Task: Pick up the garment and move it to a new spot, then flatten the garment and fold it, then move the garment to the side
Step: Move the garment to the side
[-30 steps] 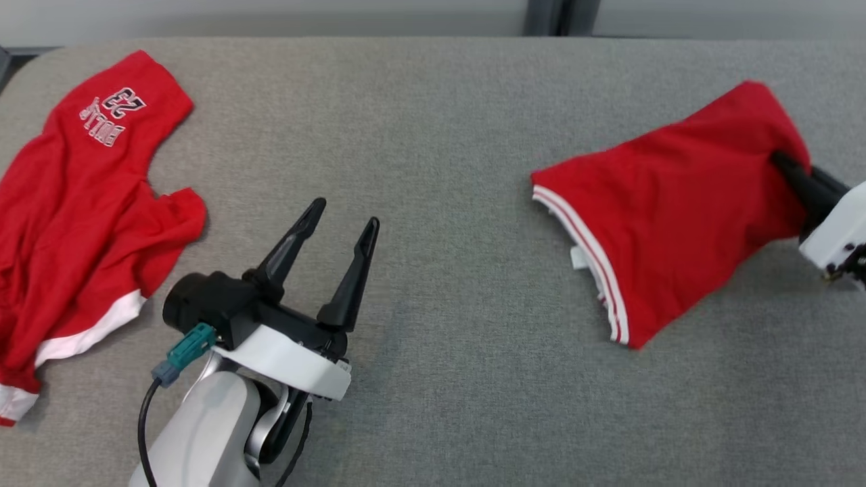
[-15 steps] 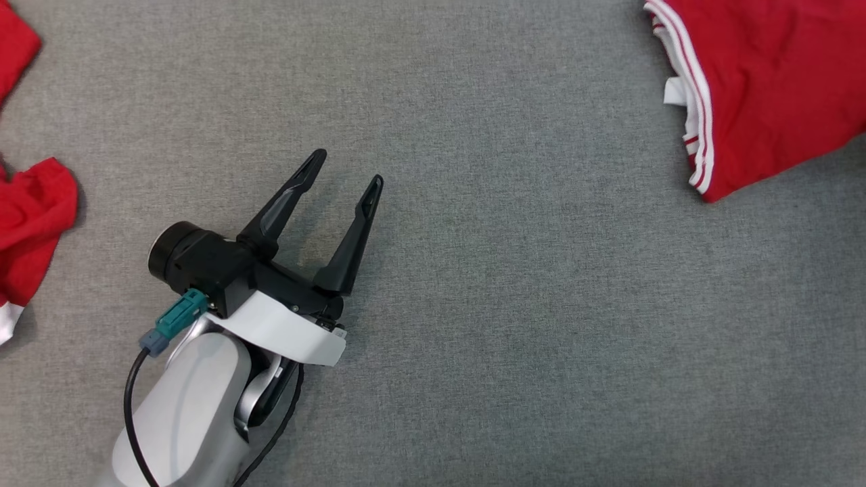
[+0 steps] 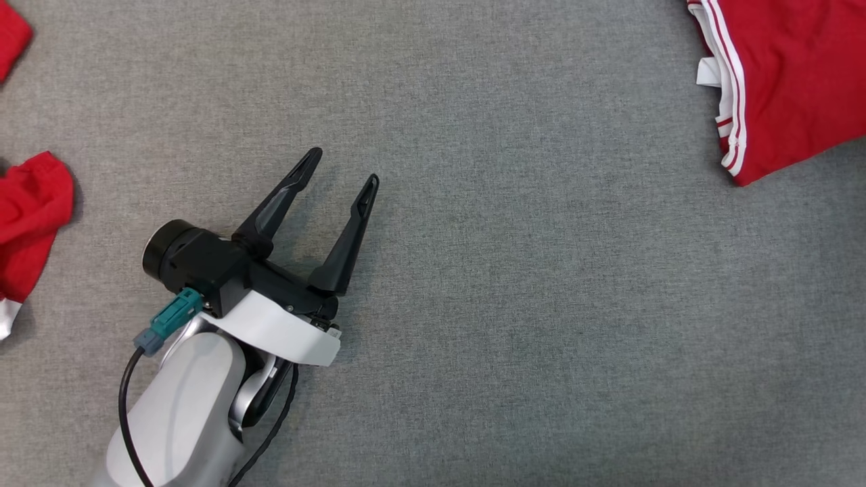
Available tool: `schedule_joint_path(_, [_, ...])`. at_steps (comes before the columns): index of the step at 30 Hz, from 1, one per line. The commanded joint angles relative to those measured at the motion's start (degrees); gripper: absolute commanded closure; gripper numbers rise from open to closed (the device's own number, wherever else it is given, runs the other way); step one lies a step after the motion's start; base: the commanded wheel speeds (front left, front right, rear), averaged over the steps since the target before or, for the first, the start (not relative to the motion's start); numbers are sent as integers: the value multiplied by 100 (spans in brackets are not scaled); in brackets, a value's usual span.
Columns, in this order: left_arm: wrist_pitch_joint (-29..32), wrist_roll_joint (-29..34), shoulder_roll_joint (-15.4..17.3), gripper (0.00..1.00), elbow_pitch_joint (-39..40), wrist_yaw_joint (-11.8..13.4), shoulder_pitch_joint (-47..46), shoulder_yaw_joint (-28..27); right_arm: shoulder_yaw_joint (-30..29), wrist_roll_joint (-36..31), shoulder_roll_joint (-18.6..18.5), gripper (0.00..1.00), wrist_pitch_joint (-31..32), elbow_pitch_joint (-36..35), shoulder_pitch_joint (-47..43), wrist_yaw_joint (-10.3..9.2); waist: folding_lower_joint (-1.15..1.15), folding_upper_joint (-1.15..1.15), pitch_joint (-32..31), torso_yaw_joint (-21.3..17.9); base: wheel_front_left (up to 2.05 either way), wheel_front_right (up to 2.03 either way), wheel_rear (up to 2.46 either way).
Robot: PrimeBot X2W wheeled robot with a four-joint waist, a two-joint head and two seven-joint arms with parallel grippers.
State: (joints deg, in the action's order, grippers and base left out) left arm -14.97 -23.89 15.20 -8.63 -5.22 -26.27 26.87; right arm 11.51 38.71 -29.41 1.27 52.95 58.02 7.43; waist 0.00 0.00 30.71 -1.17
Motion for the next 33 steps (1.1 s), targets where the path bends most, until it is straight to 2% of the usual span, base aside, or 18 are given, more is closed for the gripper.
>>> schedule_joint_path(1, [-14,-25,1,0,-27,16,0,-11,-11,-83,-21,0,-136,118,106,12,0,0,-35,23,0,0,0])
schedule_joint_path(9, [-15,-85,-45,0,-133,64,129,-17,200,-402,13,0,-399,501,154,8,0,0,-311,13,0,0,0])
schedule_joint_path(16, [-17,-138,-86,0,-215,127,366,-120,517,-695,94,0,-678,644,-104,7,0,0,-958,-66,0,0,0])
schedule_joint_path(25, [-18,-250,-57,0,-323,245,893,-430,1203,-811,172,0,-1109,-10,-810,7,0,0,-1955,-117,0,0,0])
schedule_joint_path(33, [-18,-322,-31,0,-325,444,1491,-676,1329,-526,69,0,-1448,-973,-1837,7,0,0,-2746,76,0,0,0])
